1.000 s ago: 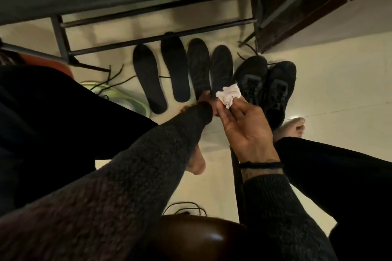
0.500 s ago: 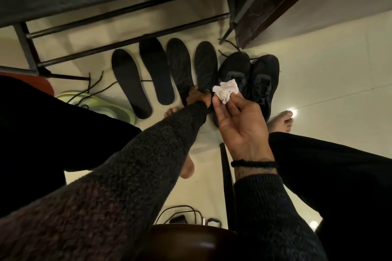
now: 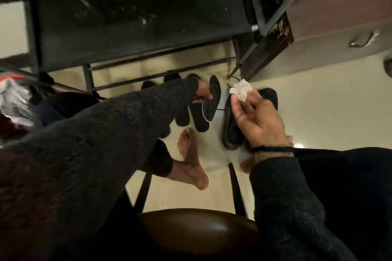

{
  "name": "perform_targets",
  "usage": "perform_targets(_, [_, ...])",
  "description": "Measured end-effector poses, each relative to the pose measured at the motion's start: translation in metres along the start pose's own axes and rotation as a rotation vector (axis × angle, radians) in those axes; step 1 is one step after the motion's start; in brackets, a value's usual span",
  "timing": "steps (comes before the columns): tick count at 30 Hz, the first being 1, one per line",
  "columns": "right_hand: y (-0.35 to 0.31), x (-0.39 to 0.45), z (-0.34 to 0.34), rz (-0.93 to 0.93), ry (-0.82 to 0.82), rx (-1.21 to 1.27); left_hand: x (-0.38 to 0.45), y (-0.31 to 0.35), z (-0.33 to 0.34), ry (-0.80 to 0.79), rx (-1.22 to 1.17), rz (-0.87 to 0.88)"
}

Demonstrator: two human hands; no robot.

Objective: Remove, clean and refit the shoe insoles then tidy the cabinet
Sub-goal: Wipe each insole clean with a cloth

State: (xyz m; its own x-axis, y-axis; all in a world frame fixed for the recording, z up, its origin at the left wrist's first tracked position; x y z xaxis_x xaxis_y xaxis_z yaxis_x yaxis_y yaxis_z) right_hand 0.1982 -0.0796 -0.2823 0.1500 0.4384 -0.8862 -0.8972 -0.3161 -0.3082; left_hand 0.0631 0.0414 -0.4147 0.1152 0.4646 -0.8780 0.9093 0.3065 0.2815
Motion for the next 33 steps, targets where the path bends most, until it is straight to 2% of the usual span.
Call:
perform_targets(9, [-0.053,-0.102,0.021,-0.195,-0.253,0.072,-0.197,0.015,-0.051,-0.073,-0.207,0.298])
perform_targets(15, [-0.112,-0.164,0.023,-0.235,-0.442,0.247,-0.292,0.072,-0.058,-0.039,-0.353,0.526])
perform_targets(17, [-0.138,-0.186,0.030,-0.260,-0.528,0.271,-0.318,0.104,-0.069,0.009,-0.363,0.611])
perform_targets(20, [-0.178,-0.216,0.053,-0.352,-0.596,0.239,-0.353,0.163,-0.095,0.169,-0.313,0.692])
perform_targets(23, [-0.214,-0.237,0.075,-0.487,-0.506,0.182,-0.371,0.217,-0.117,0.258,-0.293,0.706])
perform_targets(27, [-0.255,-0.234,0.085,-0.613,-0.342,0.039,-0.350,0.259,-0.128,0.348,-0.185,0.634])
perform_targets(30, [-0.281,-0.216,0.077,-0.683,-0.291,0.026,-0.313,0.270,-0.102,0.358,-0.152,0.587])
perform_targets(33, [-0.285,-0.198,0.058,-0.704,-0.286,0.007,-0.263,0.272,-0.066,0.340,-0.266,0.546])
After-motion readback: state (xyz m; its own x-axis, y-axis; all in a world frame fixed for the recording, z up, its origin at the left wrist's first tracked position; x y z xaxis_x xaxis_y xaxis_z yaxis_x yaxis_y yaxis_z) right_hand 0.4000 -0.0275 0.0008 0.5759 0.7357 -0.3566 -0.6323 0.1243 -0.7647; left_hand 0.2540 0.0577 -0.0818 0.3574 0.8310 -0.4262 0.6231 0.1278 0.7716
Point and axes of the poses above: each hand's wrist, its own x-axis towards the middle knuckle, its own z-axis out of the palm, y = z × x, the point moved 3 cm from there along x, towards the middle knuckle, and after that the axes turned 4 degrees about y, right-handed, at the moved point
